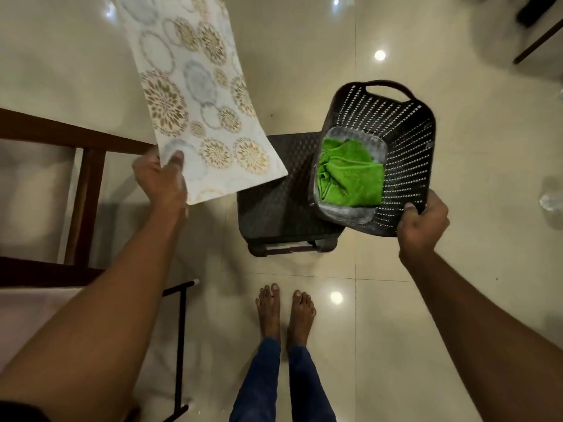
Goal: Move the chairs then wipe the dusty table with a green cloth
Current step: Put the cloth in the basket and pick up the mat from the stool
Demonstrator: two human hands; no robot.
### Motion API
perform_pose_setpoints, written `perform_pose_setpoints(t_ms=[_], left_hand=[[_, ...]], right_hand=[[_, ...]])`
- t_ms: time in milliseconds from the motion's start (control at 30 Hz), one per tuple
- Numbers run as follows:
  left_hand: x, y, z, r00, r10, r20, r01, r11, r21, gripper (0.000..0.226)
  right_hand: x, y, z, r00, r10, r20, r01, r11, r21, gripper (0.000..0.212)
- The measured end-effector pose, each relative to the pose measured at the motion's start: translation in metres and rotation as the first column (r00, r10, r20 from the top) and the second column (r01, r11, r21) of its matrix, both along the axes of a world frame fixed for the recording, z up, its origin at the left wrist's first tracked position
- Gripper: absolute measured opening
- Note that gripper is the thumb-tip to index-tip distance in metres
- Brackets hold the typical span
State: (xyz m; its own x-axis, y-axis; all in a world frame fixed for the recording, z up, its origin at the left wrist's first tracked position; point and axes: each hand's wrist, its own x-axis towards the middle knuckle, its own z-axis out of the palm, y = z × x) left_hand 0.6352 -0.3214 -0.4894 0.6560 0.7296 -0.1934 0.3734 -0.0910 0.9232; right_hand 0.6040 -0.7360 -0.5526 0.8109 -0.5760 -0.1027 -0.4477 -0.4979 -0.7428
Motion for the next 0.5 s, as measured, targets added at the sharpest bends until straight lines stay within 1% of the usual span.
perform_pose_setpoints(t_ms=[133,200,333,500], left_hand=[[0.012,0.025,0.016,0.988,0.085,0.131,-0.102,0.986,0.130,0.022],[0.009,0.031,0.020,0.980,0.115,0.162,-0.144,0.974,0.177,0.024],[-0.007,0.044,0.024,0.980,0.122,0.159,-0.150,0.972,0.180,0.027],[-0.021,0.059,0.019,0.969,0.171,0.178,-0.201,0.966,0.165,0.028]], right_hand=[[0.005,0.047,-0.001,0.998,0.058,-0.012,-0.057,0.998,0.039,0.040],[0.007,0.068,-0.002,0.996,0.086,-0.025,-0.085,0.995,0.043,0.039],[0.009,0.099,-0.006,0.988,0.123,-0.097,-0.121,0.992,0.032,0.039],[0.010,0.112,-0.017,0.979,0.142,-0.149,-0.143,0.990,0.006,0.040]])
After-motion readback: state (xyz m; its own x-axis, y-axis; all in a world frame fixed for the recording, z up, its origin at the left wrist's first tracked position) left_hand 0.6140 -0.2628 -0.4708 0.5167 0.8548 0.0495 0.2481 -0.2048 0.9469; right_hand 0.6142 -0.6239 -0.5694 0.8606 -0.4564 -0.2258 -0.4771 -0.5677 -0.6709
